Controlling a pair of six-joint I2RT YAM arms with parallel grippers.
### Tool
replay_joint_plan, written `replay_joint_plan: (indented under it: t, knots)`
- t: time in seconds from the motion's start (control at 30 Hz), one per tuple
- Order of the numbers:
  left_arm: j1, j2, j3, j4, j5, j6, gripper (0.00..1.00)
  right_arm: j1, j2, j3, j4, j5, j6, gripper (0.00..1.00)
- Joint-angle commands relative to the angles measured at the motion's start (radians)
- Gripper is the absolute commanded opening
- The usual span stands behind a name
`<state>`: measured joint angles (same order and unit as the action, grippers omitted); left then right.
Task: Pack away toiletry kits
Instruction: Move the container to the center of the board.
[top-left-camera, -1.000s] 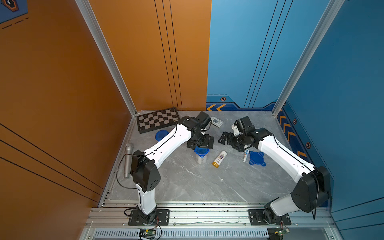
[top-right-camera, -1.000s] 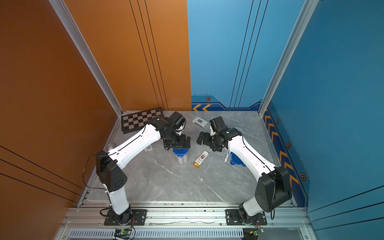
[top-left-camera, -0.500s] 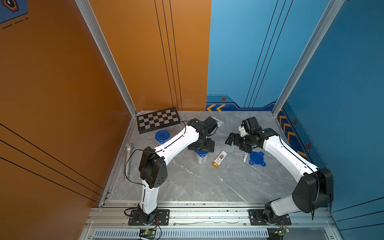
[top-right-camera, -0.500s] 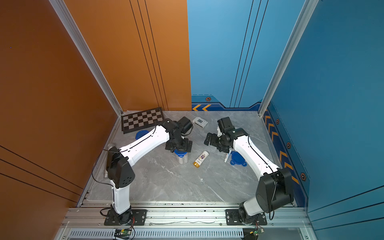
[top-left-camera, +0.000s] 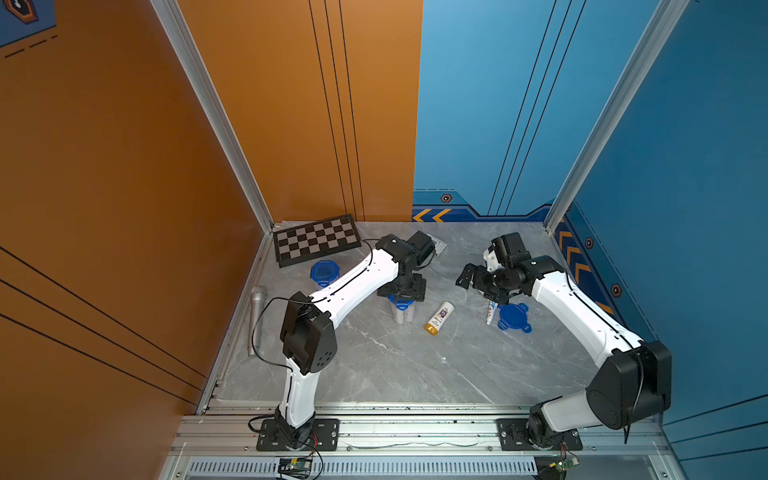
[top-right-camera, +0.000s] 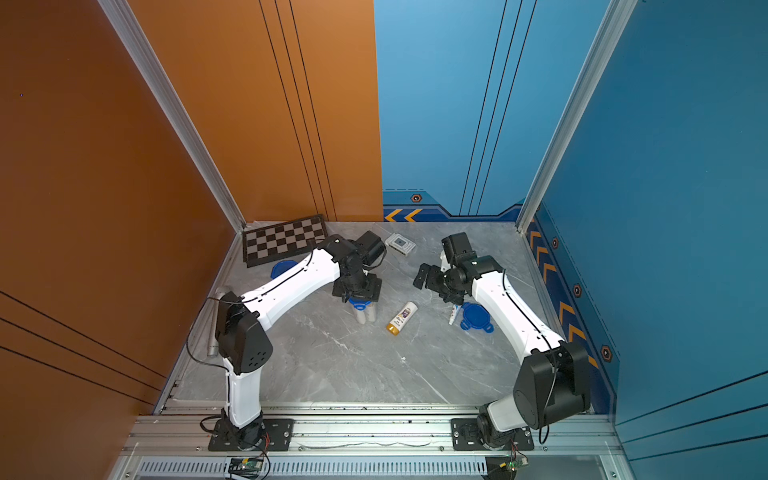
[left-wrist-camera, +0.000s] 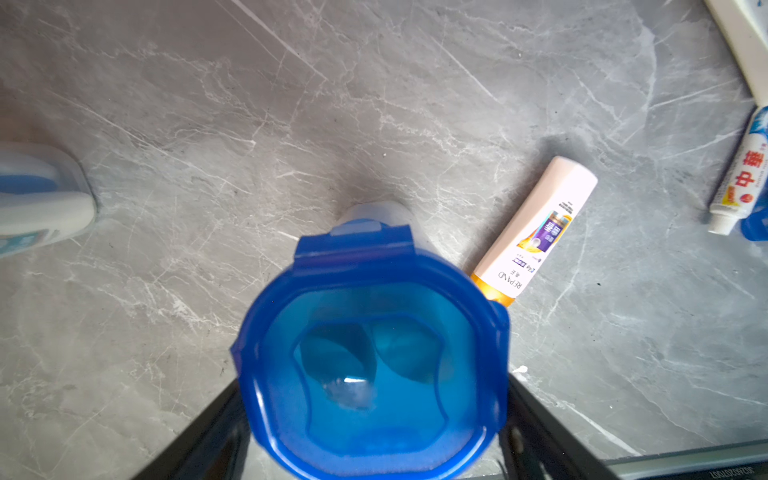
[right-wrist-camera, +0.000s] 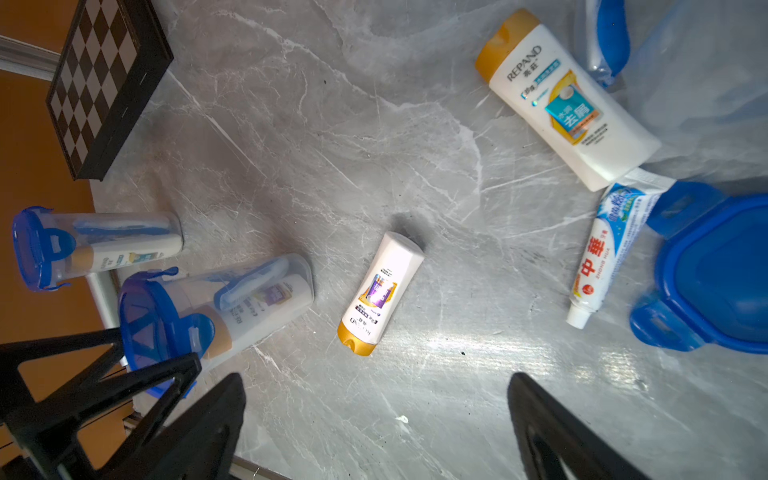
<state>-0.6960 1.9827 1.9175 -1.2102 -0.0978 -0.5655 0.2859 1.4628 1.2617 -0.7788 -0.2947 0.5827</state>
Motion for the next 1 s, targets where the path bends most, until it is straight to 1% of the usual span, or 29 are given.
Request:
replay_joint_plan:
  t: [0.0, 0.07, 0.23, 0.37, 0.47, 0.53, 0.6, 0.67, 0.83, 0.97]
  knots:
    - [0.085, 0.008, 0.057, -0.019, -0.065, 0.064, 0.7, -0.003, -0.021, 0.016, -0.07, 0.036, -0.033, 1.0]
    - [0.126, 0.031, 0.097, -0.019, -0.091, 0.099, 0.69, 0.001, -0.016, 0.033, -0.091, 0.052, -0.046, 1.0]
    - [0.217, 0.125, 0.212, -0.012, -0.114, 0.152, 0.68, 0.01, -0.007, 0.075, -0.125, 0.072, -0.05, 1.0]
    - [0.24, 0.199, 0.302, -0.014, -0.104, 0.17, 0.68, 0.019, -0.01, 0.098, -0.149, 0.096, -0.047, 1.0]
    - [0.243, 0.224, 0.316, -0.023, -0.099, 0.162, 0.69, 0.022, -0.02, 0.113, -0.171, 0.125, -0.052, 1.0]
    - [0.244, 0.228, 0.312, -0.026, -0.102, 0.156, 0.75, 0.021, -0.023, 0.128, -0.188, 0.147, -0.06, 1.0]
    - [0.246, 0.224, 0.307, -0.026, -0.108, 0.158, 0.85, 0.021, -0.018, 0.154, -0.208, 0.169, -0.076, 1.0]
    - [0.248, 0.217, 0.308, -0.029, -0.119, 0.161, 0.97, 0.019, -0.006, 0.182, -0.23, 0.196, -0.093, 1.0]
    - [0.254, 0.184, 0.313, -0.031, -0.122, 0.177, 0.99, 0.005, 0.028, 0.251, -0.272, 0.242, -0.133, 1.0]
    - [0.254, 0.148, 0.31, -0.05, -0.134, 0.181, 0.99, -0.029, 0.051, 0.305, -0.313, 0.289, -0.153, 1.0]
